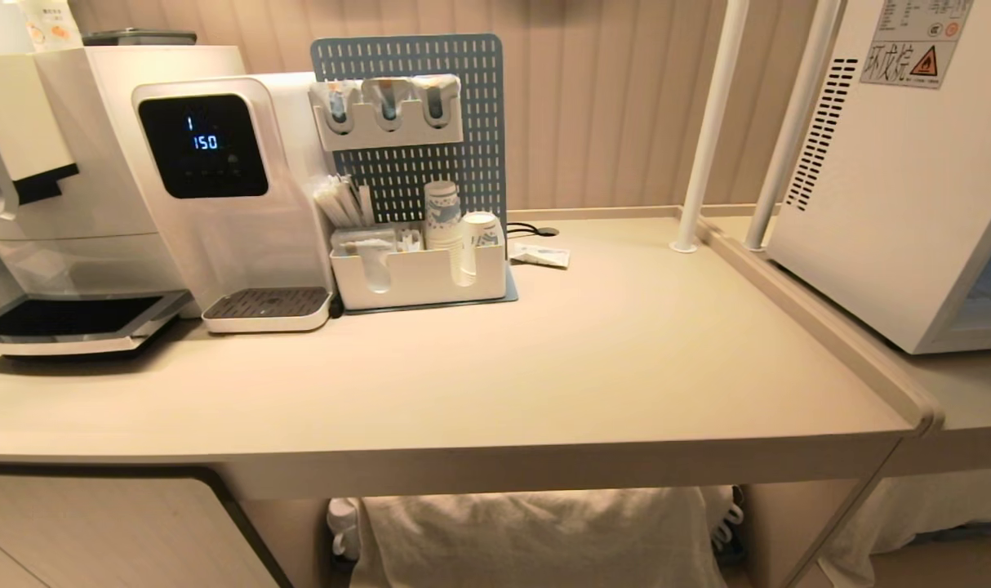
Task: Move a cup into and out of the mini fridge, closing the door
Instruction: Put the paper cup in the freezer
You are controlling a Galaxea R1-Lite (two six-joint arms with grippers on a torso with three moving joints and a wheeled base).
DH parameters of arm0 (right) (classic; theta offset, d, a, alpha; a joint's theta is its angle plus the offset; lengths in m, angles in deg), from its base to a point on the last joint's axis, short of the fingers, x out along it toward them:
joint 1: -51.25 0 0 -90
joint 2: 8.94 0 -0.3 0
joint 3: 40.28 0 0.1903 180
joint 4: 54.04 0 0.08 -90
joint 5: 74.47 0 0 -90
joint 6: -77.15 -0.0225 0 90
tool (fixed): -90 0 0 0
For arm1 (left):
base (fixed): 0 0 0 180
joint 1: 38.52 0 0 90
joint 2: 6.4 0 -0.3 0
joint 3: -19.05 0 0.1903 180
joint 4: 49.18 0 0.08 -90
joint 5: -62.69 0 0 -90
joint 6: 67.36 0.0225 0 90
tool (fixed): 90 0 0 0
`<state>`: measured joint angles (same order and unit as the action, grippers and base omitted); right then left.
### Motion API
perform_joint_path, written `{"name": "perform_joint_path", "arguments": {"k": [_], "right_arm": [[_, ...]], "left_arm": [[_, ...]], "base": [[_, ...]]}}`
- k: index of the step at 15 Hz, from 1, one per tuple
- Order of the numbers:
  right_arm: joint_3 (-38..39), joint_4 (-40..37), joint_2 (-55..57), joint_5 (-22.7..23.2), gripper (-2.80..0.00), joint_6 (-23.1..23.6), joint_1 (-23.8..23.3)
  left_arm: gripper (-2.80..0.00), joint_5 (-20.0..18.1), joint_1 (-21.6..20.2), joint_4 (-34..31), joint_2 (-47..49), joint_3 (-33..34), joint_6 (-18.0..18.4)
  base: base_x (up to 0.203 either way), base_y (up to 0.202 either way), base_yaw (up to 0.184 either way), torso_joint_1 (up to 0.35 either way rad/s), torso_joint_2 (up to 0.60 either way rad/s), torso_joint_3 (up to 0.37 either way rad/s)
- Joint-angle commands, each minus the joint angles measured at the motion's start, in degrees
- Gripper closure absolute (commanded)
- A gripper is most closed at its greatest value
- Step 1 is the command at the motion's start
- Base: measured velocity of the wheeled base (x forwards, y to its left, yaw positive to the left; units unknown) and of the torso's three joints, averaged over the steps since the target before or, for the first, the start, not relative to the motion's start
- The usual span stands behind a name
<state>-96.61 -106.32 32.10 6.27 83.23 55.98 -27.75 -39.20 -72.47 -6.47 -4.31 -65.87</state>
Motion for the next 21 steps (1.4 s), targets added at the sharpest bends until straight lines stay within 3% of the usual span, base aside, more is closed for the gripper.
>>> {"name": "perform_joint_path", "arguments": {"k": [1,7,12,15,21], "right_arm": [[5.16,-3.53,-15.68,0.74,0.00,1.42,-1.95],[12.91,-4.28,-40.21,5.31,0.00,5.87,-3.74],[31.90,31.41,-41.11,8.13,0.00,2.34,-4.13],[32.83,28.85,-40.98,10.00,0.00,-3.25,-4.20],[32.88,29.27,-41.04,10.31,0.00,-1.42,-4.20]], "left_arm": [[0.00,0.00,-0.02,0.01,0.06,0.00,0.01],[0.00,0.00,-0.02,0.01,0.07,0.00,0.06],[0.00,0.00,-0.02,0.01,0.07,0.00,0.01],[0.00,0.00,-0.02,0.01,0.07,0.00,0.01],[0.00,0.00,-0.02,0.01,0.07,0.00,0.01]], "base": [[0.000,0.000,0.000,0.000,0.00,0.000],[0.000,0.000,0.000,0.000,0.00,0.000],[0.000,0.000,0.000,0.000,0.00,0.000],[0.000,0.000,0.000,0.000,0.00,0.000],[0.000,0.000,0.000,0.000,0.00,0.000]]}}
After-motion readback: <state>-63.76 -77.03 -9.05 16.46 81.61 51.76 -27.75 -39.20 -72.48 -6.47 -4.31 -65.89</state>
